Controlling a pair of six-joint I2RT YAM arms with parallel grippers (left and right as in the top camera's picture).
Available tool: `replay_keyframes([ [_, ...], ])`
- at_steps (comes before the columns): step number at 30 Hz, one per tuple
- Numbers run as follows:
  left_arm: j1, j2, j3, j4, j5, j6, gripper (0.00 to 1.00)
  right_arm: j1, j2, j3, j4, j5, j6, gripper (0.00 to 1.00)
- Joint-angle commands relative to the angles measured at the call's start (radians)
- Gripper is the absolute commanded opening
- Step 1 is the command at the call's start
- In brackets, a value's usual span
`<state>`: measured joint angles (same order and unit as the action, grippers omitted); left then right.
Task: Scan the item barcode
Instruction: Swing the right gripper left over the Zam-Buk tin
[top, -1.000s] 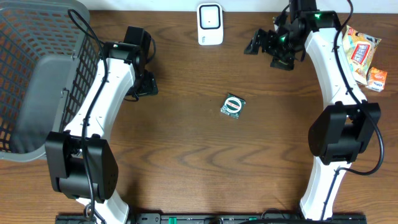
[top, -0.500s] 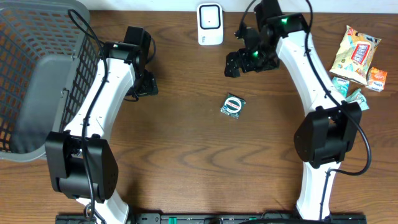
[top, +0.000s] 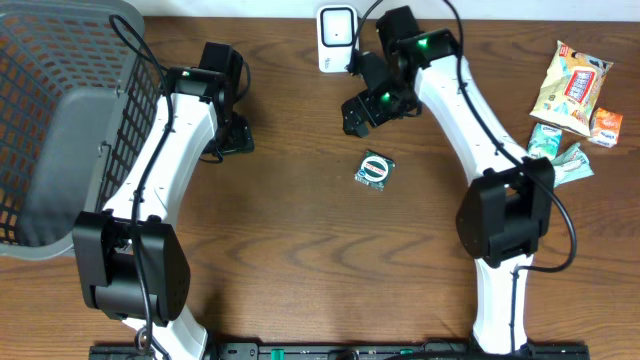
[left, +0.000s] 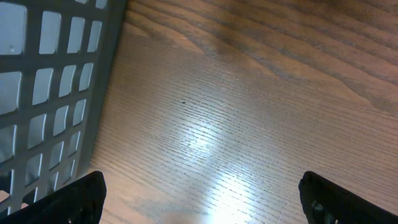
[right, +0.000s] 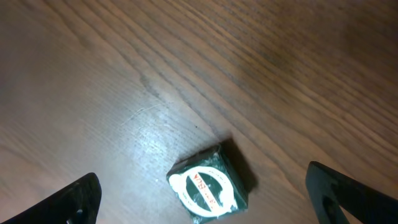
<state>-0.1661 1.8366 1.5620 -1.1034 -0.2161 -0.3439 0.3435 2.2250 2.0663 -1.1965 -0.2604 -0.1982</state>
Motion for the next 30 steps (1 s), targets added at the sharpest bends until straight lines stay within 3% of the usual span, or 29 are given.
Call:
replay_keyframes([
  [1, 0.004, -0.009, -0.002, -0.006, -0.013, -0.010, 0.98, 0.006, 0.020, -0.001, 0.016, 0.023, -0.027, 0.99],
  [23, 0.004, -0.008, -0.002, -0.006, -0.013, -0.010, 0.98, 0.038, 0.072, -0.001, 0.206, 0.023, -0.016, 0.99],
  [30, 0.004, -0.009, -0.002, -0.006, -0.013, -0.010, 0.98, 0.034, 0.072, -0.001, 0.127, 0.156, -0.017, 0.99],
])
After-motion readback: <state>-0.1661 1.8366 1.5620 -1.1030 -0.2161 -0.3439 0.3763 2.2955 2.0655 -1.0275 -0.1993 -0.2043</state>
